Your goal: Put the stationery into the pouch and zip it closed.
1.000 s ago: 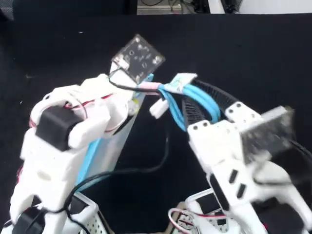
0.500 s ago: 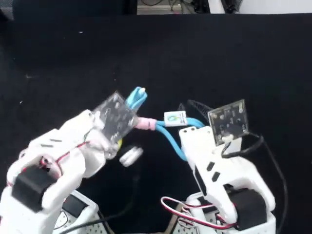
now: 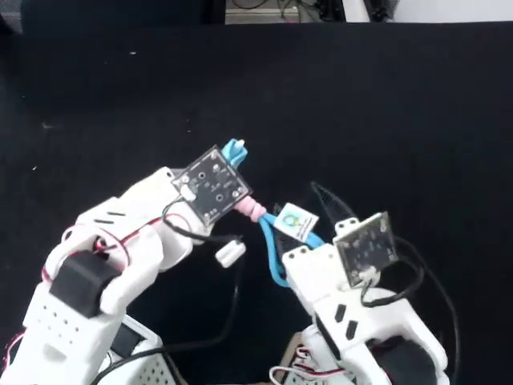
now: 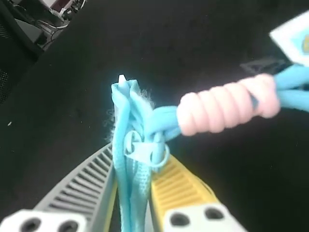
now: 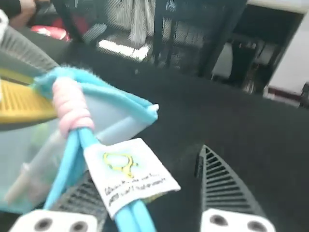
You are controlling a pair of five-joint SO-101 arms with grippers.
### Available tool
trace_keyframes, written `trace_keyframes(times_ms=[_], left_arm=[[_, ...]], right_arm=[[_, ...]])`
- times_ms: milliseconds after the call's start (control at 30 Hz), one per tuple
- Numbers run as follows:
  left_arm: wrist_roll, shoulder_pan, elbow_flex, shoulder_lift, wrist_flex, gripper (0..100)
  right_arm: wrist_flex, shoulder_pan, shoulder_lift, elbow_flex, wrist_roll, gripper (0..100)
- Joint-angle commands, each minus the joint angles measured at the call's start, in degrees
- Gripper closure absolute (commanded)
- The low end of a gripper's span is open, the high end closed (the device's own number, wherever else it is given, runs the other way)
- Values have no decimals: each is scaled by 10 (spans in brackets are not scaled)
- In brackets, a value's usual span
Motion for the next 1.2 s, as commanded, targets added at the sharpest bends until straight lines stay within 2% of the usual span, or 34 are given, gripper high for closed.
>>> trace_keyframes(times_ms=[0,100,267,467,633,833,967,1167], left_arm=[[0,-7,22,30,-1,971],[1,-7,41,34,-6,971],[22,-7,93,34,-51,971],[32,-5,123,35,-85,971],[33,-1,125,34,-82,971],[33,0,140,33,-81,971],[40,-5,142,33,-81,971],[60,-7,124,14,-82,971]], right_arm=[[-11,-10,44,-15,-33,783],[14,-11,98,-50,-55,718],[60,-11,200,-117,-84,714],[76,-8,167,-132,-93,716],[92,-8,156,-183,-60,716],[143,-11,318,-355,-65,716],[221,-9,431,-445,-110,716],[259,-11,421,-400,-31,716]])
